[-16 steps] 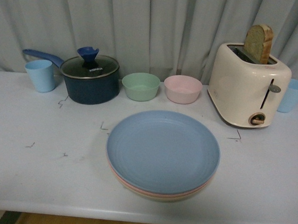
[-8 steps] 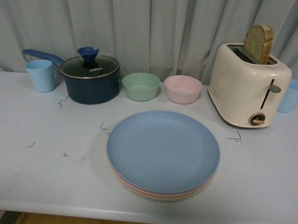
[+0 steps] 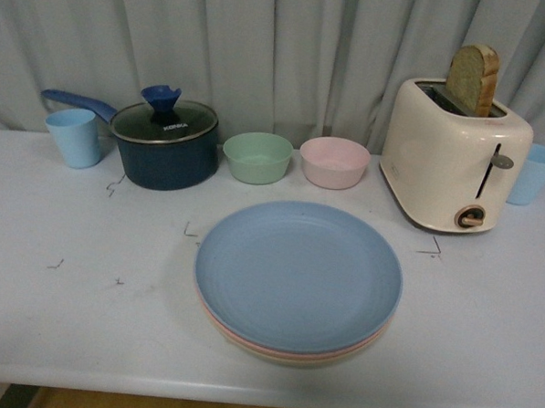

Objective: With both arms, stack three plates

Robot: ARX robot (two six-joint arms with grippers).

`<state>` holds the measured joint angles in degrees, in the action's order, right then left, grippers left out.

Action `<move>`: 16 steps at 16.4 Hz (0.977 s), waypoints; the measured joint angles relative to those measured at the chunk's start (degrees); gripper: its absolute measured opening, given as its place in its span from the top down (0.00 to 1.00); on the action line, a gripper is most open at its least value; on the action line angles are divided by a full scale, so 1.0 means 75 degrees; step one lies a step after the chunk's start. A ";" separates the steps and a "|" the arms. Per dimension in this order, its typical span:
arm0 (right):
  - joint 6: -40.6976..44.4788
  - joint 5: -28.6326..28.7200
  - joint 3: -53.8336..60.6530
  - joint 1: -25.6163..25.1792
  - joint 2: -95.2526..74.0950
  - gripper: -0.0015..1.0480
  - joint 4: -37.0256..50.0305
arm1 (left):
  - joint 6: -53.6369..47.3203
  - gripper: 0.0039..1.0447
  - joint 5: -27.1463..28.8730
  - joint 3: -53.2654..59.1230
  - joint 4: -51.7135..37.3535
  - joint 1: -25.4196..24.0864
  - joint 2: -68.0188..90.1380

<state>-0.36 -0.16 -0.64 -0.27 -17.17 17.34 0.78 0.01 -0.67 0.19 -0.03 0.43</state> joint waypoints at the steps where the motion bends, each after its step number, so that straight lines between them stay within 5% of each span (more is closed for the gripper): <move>1: 0.0000 0.0000 0.0000 0.0000 0.0140 0.98 -0.0157 | 0.0000 0.06 0.0000 0.0003 0.0000 0.0000 0.0000; 8: 0.0000 0.0000 0.0000 0.0000 0.0953 0.98 -0.0962 | 0.0000 0.06 0.0000 0.0003 0.0003 0.0000 0.0000; 11: 0.0000 0.0015 -0.0003 0.0000 0.2279 0.98 -0.2235 | 0.0000 0.06 -0.0003 0.0003 0.0009 0.0000 0.0000; 12: 0.0009 0.0015 -0.0003 0.0000 0.2259 0.95 -0.2331 | 0.0000 0.06 0.0000 0.0003 0.0000 0.0000 0.0000; 16: 0.0006 0.0012 -0.0003 0.0000 0.2259 0.56 -0.2337 | 0.0000 0.06 0.0000 0.0003 0.0000 0.0000 0.0000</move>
<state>-0.32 -0.08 -0.67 -0.27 -0.23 -0.19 0.78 0.01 -0.64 0.19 -0.03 0.43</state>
